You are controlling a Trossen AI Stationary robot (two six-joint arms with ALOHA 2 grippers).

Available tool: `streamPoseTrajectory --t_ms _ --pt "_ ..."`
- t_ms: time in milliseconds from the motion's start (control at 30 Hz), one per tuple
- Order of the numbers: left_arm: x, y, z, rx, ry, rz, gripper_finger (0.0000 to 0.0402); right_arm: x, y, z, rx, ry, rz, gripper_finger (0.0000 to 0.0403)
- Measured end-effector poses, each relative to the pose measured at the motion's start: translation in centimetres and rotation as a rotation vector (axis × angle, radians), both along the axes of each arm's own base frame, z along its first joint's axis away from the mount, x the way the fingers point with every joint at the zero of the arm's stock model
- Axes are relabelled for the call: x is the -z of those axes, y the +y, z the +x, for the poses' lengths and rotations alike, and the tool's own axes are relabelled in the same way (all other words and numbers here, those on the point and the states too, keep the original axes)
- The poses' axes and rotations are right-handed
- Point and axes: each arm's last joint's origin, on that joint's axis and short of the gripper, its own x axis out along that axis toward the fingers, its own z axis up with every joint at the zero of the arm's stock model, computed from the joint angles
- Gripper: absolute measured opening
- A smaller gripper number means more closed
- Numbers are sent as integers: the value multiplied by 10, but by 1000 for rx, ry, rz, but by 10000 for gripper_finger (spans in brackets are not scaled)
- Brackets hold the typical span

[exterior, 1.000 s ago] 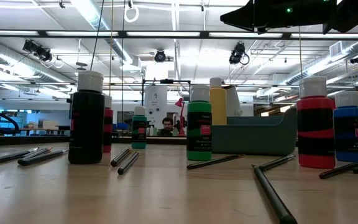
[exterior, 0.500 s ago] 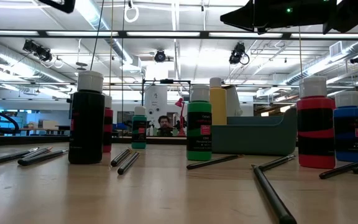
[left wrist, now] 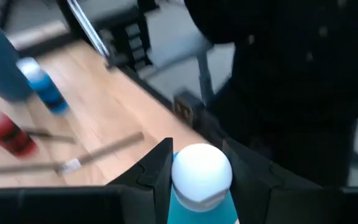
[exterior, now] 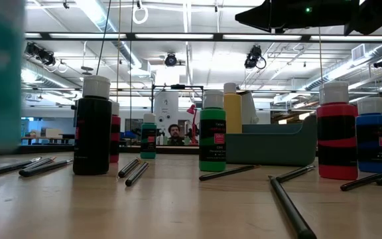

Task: Pick & Place Paint Supplies
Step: Put the large light blue paint bottle into the green bin

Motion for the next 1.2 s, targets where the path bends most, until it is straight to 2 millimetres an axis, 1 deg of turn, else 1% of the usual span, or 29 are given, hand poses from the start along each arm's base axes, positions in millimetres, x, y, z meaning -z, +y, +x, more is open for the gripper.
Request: streamPoseTrajectory --t_ms 100,233,333,433,533,633,700,767,833,933,1033,1200 --pt "-17 0 3 -30 -93 37 129 -2 0 0 0 -19 -1 201" --pt "-37 4 12 16 -229 156 129 -4 0 -1 0 -38 -2 201" --pt "-49 14 21 -46 -319 252 129 -3 0 -1 0 -36 -2 201" --pt "-60 34 35 -200 -360 316 129 -3 0 -1 0 -34 -2 201" --pt "-68 59 48 -303 -378 331 132 -3 0 -1 0 -34 -2 201" --pt "-74 89 62 -408 -424 274 135 -3 0 -1 0 -34 -2 201" --pt "-78 111 68 -454 -442 200 132 -3 0 -1 0 -34 -3 201" --pt "-79 133 77 -507 -453 113 130 -3 0 -1 0 -35 -4 201" --pt "-74 152 84 -554 -433 36 130 -4 0 -1 0 -39 -6 201" --pt "-64 175 98 -585 -443 -3 136 -4 0 -1 1 -47 -6 201" --pt "-52 187 109 -609 -448 0 138 -4 0 -1 5 -38 1 201" --pt "-44 199 112 -671 -408 -20 130 -4 0 -4 -7 24 53 201"
